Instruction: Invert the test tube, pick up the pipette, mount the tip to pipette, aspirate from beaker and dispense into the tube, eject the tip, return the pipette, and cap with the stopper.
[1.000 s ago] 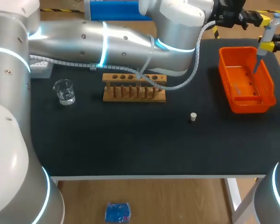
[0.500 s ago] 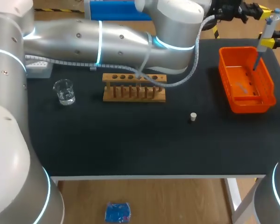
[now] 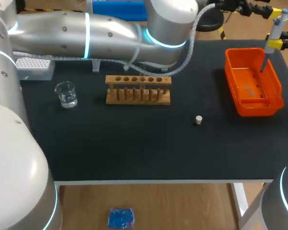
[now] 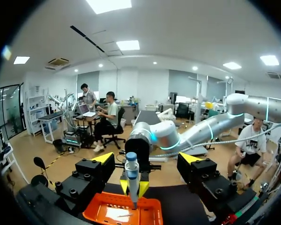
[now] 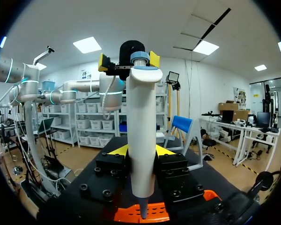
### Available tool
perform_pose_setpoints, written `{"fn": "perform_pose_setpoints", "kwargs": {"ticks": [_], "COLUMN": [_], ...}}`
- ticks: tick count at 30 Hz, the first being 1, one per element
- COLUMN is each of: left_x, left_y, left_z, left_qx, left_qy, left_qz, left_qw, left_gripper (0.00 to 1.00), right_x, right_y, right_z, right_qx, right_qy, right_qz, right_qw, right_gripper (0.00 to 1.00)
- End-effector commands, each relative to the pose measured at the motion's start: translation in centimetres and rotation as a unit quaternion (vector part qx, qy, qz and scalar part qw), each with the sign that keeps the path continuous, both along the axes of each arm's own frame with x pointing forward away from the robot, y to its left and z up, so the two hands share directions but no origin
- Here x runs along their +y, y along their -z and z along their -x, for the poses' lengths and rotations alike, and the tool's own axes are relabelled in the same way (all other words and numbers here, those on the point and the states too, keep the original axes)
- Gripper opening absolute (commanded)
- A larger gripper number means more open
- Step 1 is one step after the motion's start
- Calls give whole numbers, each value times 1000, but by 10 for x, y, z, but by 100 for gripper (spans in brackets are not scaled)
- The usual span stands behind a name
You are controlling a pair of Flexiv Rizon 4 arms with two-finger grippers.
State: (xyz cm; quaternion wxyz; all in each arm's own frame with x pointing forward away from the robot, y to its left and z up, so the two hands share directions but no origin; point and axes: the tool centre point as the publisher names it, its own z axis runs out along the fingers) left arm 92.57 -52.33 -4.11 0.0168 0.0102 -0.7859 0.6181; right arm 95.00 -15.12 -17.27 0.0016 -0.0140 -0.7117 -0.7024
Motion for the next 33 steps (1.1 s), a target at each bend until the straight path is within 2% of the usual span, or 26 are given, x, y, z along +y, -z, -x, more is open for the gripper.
{"fn": "perform_pose_setpoints", "kwargs": {"ticks": [1, 4, 9, 18, 26, 33], "left_x": [33, 46, 61, 88, 108, 123], "left_y": [-2, 4, 12, 36, 53, 63], "left_z": [16, 29, 54, 98, 133, 151], "left_qx": [11, 24, 30, 46, 37, 25], "left_qy": [5, 15, 22, 3, -29, -39], "left_qz": [-22, -23, -10, 7, 36, 57], "left_qw": [1000, 999, 999, 999, 998, 997], "left_gripper": [100, 100, 100, 100, 100, 100], "right_x": [-1, -1, -1, -1, -1, -1], "right_y": [-1, -1, -1, -1, -1, -1], "right_z": [-1, -1, -1, -1, -1, -1], "right_qx": [0, 0, 0, 0, 0, 0], "right_qy": [-2, -2, -2, -2, -2, -2], "right_qz": [1, 1, 1, 1, 1, 1], "right_qw": [1000, 1000, 1000, 1000, 1000, 1000], "right_gripper": [0, 0, 0, 0, 0, 0]}}
